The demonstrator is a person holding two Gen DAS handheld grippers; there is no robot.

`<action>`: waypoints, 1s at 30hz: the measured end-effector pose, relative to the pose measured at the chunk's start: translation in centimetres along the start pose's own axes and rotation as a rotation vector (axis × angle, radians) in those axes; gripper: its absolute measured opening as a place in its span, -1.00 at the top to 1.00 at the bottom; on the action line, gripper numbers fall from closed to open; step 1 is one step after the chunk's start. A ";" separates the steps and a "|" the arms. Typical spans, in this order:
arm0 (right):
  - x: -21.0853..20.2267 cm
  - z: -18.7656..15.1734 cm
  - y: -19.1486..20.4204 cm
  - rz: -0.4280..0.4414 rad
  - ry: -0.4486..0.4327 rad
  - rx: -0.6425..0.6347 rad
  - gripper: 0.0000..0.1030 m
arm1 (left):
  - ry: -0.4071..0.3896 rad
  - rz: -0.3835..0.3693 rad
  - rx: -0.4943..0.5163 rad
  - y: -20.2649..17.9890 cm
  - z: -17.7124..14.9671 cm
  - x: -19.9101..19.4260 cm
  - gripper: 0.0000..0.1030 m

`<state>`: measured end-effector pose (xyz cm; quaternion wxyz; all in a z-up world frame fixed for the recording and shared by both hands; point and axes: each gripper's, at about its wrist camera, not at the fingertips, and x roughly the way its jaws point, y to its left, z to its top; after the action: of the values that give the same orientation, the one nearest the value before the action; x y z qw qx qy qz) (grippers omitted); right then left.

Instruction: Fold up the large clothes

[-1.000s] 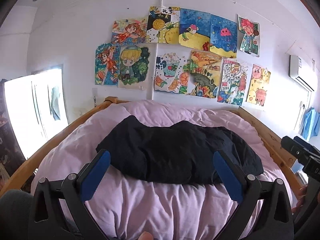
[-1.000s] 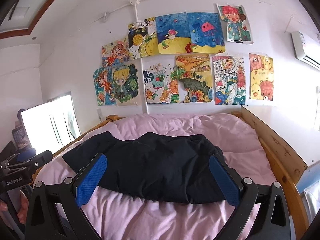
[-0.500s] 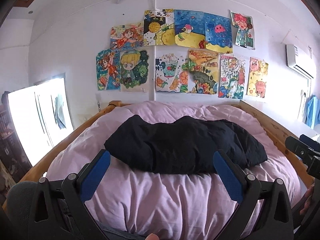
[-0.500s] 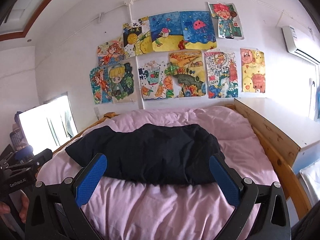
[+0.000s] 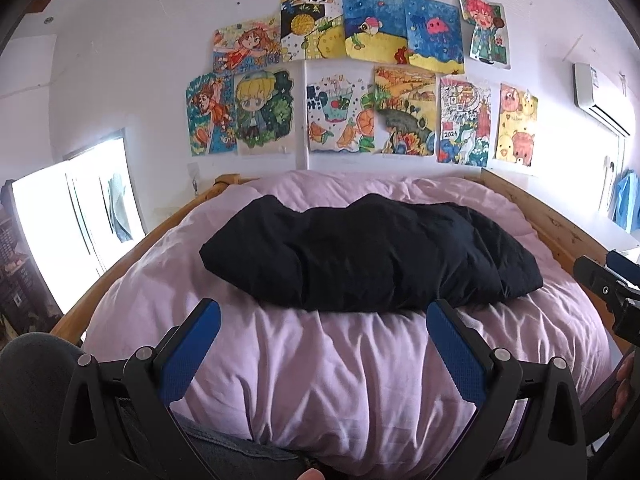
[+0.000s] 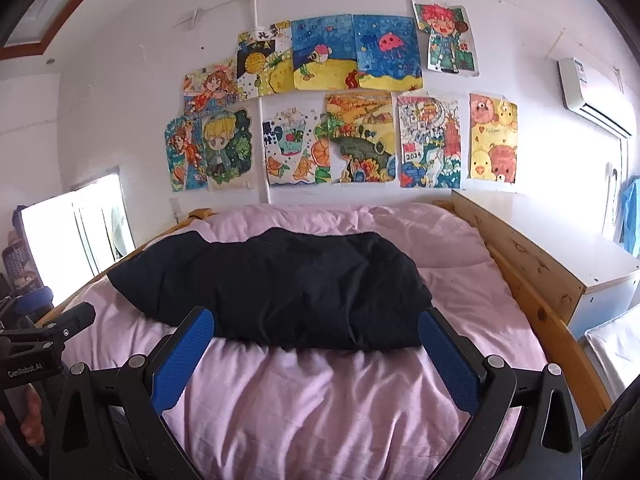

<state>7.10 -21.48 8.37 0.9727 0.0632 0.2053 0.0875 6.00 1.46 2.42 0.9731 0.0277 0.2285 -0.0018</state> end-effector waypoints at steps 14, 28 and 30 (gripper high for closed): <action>0.6 -0.5 -0.4 0.014 0.033 0.008 -1.00 | 0.017 -0.003 0.007 0.4 -0.1 0.3 -0.96; 0.6 -0.5 -0.2 0.013 0.032 0.008 -1.00 | 0.017 -0.006 0.008 0.5 0.0 0.2 -0.96; 0.6 -0.5 -0.1 0.012 0.031 0.008 -1.00 | 0.017 -0.007 0.008 0.6 0.0 0.3 -0.96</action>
<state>7.45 -21.39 7.63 0.9686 0.0670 0.2205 0.0937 6.23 2.03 2.32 0.9711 0.0311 0.2367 -0.0057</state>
